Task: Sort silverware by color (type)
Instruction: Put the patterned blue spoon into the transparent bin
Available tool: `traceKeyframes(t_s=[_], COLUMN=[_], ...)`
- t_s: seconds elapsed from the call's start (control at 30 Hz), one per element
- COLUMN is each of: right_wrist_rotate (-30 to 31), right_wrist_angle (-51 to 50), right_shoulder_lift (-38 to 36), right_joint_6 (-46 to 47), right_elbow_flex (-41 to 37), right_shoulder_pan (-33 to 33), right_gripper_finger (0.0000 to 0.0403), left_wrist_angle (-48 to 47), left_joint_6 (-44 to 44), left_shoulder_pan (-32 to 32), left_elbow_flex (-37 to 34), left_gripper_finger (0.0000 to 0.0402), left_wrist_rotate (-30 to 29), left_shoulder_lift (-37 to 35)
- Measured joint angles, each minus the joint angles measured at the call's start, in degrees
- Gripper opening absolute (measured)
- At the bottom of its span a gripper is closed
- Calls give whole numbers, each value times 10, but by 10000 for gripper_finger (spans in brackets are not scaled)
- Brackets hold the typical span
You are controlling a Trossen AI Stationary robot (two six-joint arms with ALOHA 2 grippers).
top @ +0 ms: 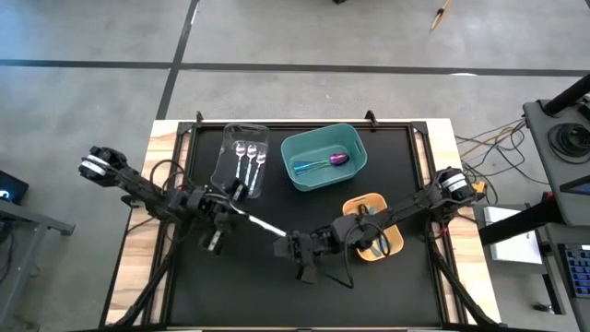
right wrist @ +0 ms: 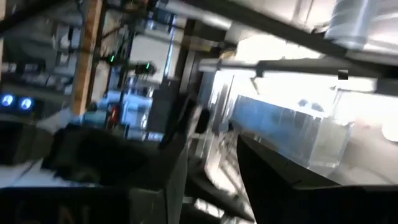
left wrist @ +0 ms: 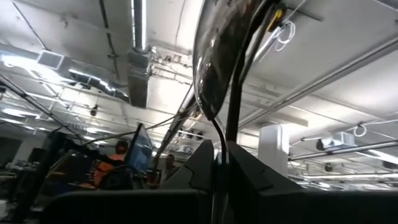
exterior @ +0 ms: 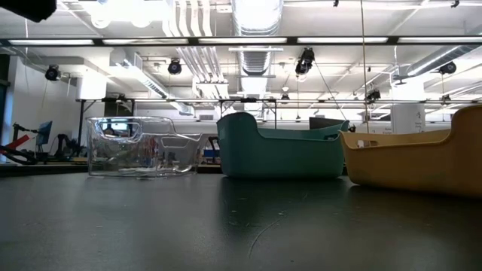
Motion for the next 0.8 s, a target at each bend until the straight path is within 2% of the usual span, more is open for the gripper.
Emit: traceKeyframes(t_s=[0.1,0.17,0.4,0.57,0.8], right_wrist_rotate=[31,43,59,100,214], right_wrist_angle=[0,0,3,16,8], right_shoulder_lift=[0,0,-1,-5,-34], right_joint_6=[0,0,51,198,412], right_elbow_flex=[0,0,0,0,0], right_shoulder_pan=[-1,0,7,11,-3], right_gripper_finger=[130,127,118,109,94], left_wrist_angle=[-15,-46,-255,-415,-618], left_joint_6=[-3,-4,-5,-25,-110], left_shoulder_pan=[-1,-2,-1,1,34], left_elbow_flex=[0,0,0,0,5], left_gripper_finger=[9,9,9,9,9], left_wrist_rotate=[-11,-38,-173,-236,-289], left_shoulder_lift=[-20,-37,-140,-223,-297])
